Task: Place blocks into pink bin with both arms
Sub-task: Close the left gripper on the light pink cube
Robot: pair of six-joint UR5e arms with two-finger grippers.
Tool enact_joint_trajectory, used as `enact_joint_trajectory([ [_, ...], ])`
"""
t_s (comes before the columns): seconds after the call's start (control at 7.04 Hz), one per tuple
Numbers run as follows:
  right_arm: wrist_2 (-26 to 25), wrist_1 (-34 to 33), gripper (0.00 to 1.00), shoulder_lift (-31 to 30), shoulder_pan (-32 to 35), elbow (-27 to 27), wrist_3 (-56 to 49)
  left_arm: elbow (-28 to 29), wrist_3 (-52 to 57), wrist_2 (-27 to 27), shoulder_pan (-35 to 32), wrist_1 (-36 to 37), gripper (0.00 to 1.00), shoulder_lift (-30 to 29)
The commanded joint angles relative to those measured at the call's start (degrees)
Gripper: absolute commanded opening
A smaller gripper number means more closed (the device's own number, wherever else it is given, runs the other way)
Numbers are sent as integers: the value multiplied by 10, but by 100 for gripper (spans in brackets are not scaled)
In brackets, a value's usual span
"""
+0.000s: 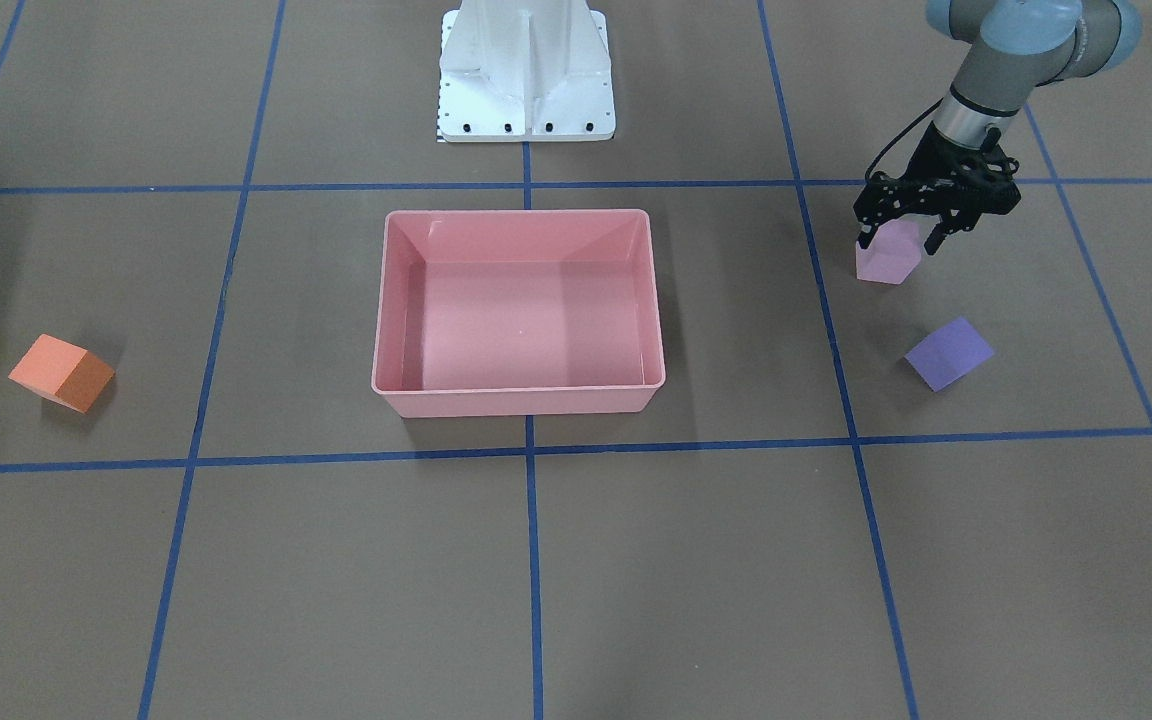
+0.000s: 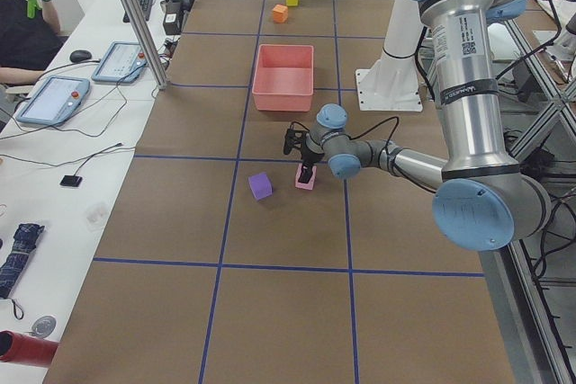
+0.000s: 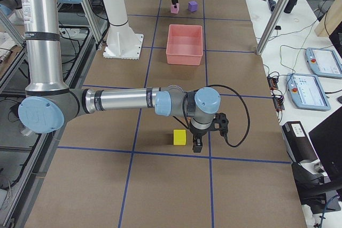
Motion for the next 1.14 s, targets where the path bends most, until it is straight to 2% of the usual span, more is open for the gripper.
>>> enact_joint_trajectory([
  [0.0,-1,1,100,0,0,-1,2,15,-2,8,14,1,86,-5],
  [0.14,-1,1,100,0,0,0,2,16,-3,8,15,1,59,-5],
  [0.28,0,1,100,0,0,3,2,11,-4,8,15,1,7,-1],
  [0.43,0,1,100,3,0,10,0,-14,-4,-5,6,3,0,4],
  [0.57,-2,1,100,9,1,21,0,-60,-4,-64,-12,11,0,28],
  [0.71,-10,0,100,19,1,32,2,-88,-4,-119,-72,30,0,24],
  [0.85,-24,-2,100,33,-11,52,4,-111,-4,-156,-106,61,0,12],
  [0.99,-20,0,100,39,-15,68,6,-134,-4,-159,-116,124,0,-26],
])
